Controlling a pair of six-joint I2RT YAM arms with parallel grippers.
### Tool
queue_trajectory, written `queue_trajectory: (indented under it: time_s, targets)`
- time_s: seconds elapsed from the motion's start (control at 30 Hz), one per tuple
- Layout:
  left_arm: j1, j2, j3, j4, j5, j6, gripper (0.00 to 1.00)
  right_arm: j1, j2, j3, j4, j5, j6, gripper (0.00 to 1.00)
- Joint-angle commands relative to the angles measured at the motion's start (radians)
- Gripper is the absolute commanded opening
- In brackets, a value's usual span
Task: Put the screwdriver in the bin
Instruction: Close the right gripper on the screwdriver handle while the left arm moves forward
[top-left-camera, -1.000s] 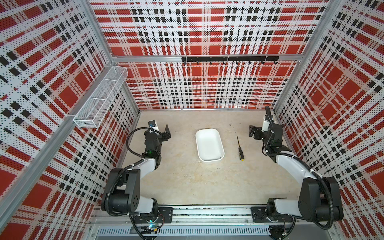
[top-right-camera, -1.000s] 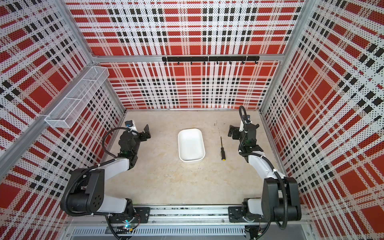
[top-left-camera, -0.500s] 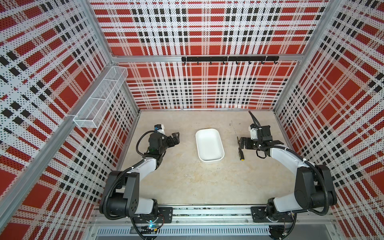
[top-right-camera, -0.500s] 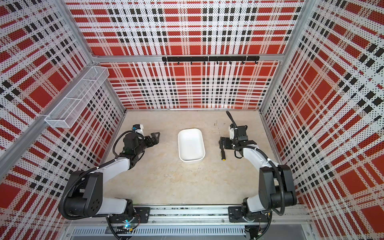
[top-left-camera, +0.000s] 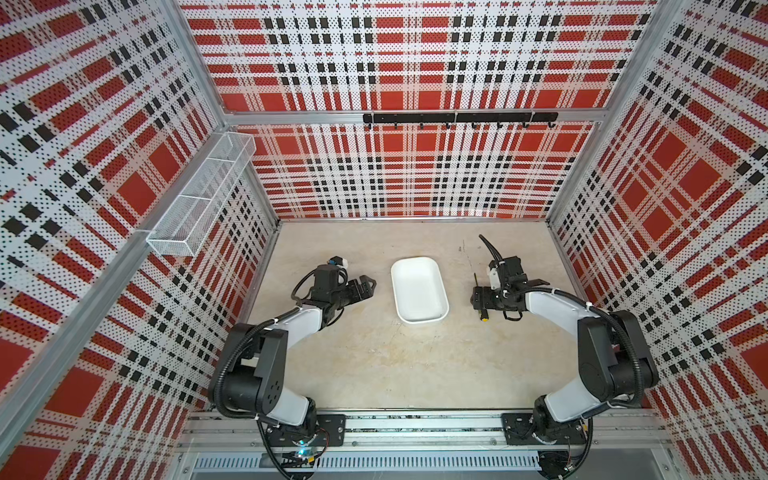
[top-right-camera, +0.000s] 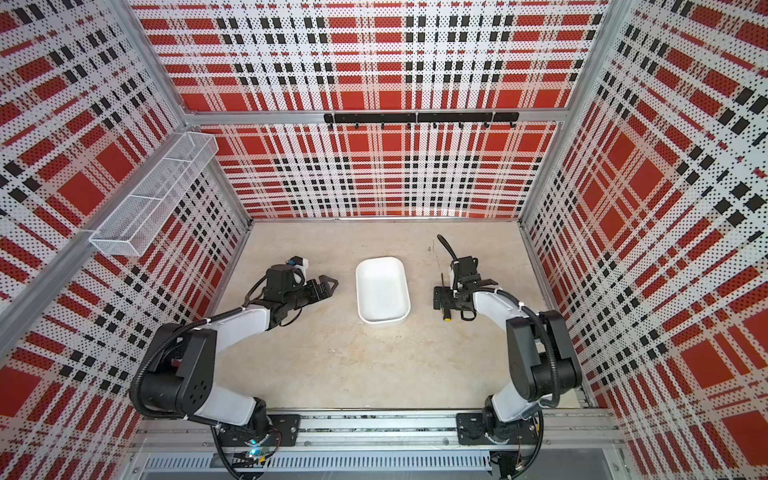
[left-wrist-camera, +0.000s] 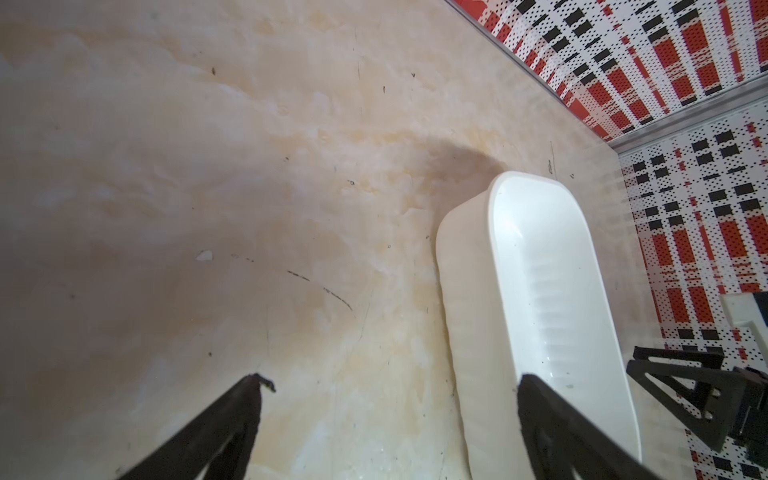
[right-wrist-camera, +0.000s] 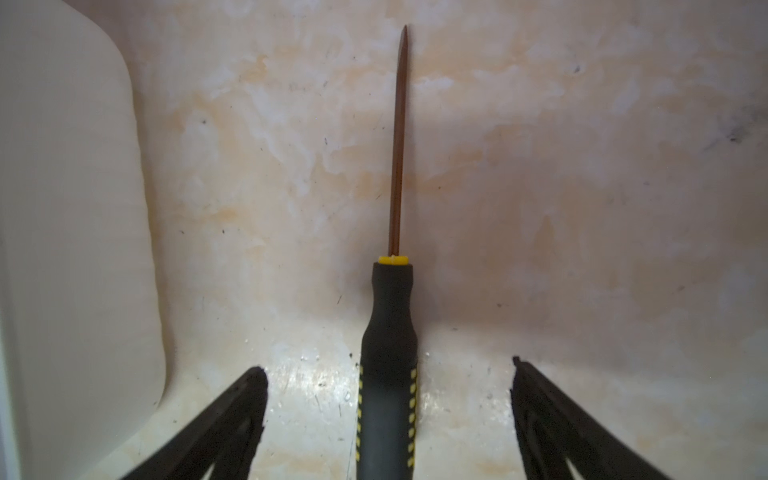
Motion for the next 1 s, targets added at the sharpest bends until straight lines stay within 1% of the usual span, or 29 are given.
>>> queue_trajectory:
  time_s: [0.0, 0.13, 0.23, 0.43, 0.53, 0.67, 0.83, 0.9, 0.97]
  targets:
    - [-0.005, 0.006, 0.028, -0.056, 0.031, 0.01, 0.98, 0.015, 0.031, 0.039, -0.037, 0.033, 0.028, 0.91]
    - [-0.01, -0.01, 0.035, -0.078, 0.012, 0.024, 0.98, 0.031, 0.054, 0.064, -0.066, 0.058, 0.032, 0.85]
    - [-0.011, -0.01, 0.048, -0.103, 0.013, 0.037, 0.98, 0.038, 0.066, 0.071, -0.076, 0.067, 0.03, 0.83]
    - [-0.031, -0.016, 0.037, -0.112, 0.005, 0.043, 0.98, 0.048, 0.073, 0.074, -0.102, 0.08, 0.032, 0.7]
    - [-0.036, -0.018, 0.035, -0.112, 0.008, 0.043, 0.98, 0.048, 0.066, 0.068, -0.106, 0.077, 0.03, 0.65]
    - [-0.041, -0.022, 0.034, -0.112, 0.008, 0.04, 0.98, 0.054, 0.063, 0.067, -0.112, 0.08, 0.024, 0.63]
    - [-0.041, -0.03, 0.036, -0.114, 0.011, 0.042, 0.98, 0.056, 0.076, 0.065, -0.114, 0.072, 0.024, 0.5]
    - [-0.043, -0.035, 0.034, -0.115, 0.01, 0.045, 0.98, 0.055, 0.085, 0.066, -0.114, 0.069, 0.019, 0.46]
    - [-0.044, -0.04, 0.033, -0.117, 0.011, 0.047, 0.98, 0.056, 0.092, 0.067, -0.116, 0.073, 0.017, 0.44]
